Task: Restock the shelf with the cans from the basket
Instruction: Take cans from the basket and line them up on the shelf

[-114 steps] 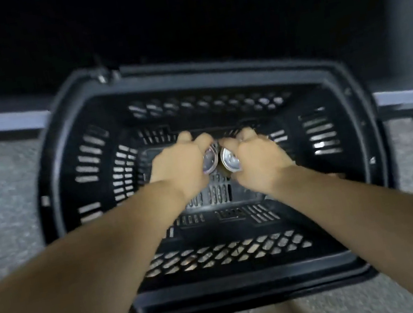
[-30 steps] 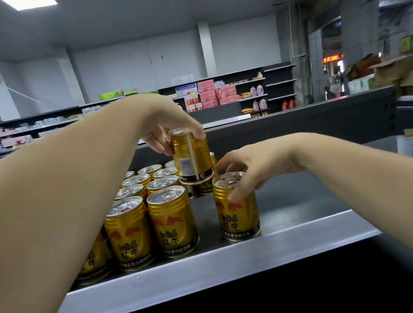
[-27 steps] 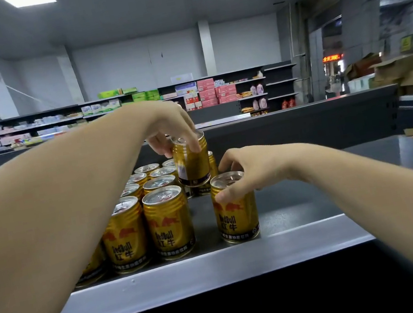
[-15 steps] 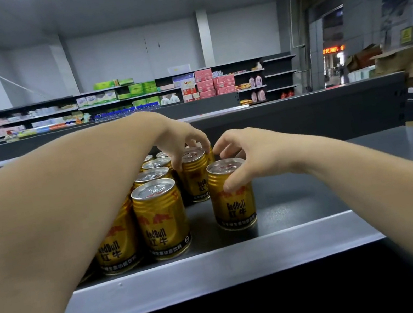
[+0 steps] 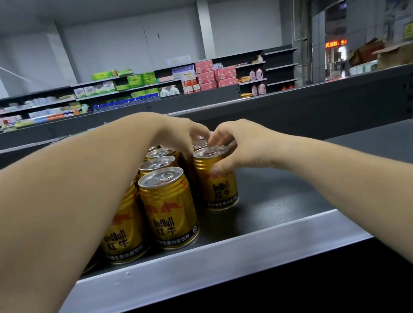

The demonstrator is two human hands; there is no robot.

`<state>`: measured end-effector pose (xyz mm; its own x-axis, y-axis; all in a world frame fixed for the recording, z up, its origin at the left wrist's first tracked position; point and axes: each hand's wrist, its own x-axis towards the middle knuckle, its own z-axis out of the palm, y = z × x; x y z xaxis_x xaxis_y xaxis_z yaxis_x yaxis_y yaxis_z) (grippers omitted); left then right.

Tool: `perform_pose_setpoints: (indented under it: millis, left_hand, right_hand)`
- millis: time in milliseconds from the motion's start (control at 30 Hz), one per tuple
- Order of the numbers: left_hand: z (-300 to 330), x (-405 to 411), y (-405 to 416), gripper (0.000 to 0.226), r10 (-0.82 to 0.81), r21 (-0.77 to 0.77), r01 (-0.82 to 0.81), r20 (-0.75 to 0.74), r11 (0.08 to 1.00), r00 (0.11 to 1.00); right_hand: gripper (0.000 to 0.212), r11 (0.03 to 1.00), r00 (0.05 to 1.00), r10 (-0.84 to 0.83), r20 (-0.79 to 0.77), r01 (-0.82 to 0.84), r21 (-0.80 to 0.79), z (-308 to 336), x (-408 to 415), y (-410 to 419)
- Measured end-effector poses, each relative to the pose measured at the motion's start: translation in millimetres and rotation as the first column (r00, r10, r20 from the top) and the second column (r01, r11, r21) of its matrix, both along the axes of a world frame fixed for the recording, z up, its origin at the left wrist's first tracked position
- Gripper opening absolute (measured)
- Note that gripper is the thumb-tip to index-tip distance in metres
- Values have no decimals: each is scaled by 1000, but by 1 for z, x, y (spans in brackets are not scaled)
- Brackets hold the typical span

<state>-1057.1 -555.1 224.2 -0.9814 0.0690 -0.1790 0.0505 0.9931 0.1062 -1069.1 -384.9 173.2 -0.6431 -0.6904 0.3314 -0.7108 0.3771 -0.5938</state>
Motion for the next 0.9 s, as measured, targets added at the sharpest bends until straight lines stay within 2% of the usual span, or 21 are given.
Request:
perform_pose_setpoints:
  millis: [233,367,467,567,633,700,900]
  left_hand:
    - [-1,7,-3,65,-23,5,24,-74,1000,997]
    - [-2,8,-6,70,4,19,-2,-103,1000,995]
    - [-2,9,-6,69,22,45,-18,-93,999,995]
    - [-3,11,-8,73,41,79,-33,-95,996,995]
    - [-5,12,-12,77,66,158,-50,-97,986,993]
    - [-7,15,-16,74,89,224,-67,-92,972,992]
    - [-12,26,-17,62,134,198,-91,-216,976,967]
  right_hand:
    - [46,1000,999,-10,-39,10,-4,0,3,-20]
    - [58,1000,1000,-8,-13,7,-19,-1,3,-22]
    - [76,1000,996,-10,91,10,-2,-2,-1,-22]
    - [79,999,935,36,352,-20,-48,-5,-4,-23]
    - [79,993,886,84,457,-35,-113,-7,-7,-25]
    - [79,991,880,99,465,-46,-123,-9,-8,-26]
    - [77,996,891,81,448,-59,-63,-7,-6,-29]
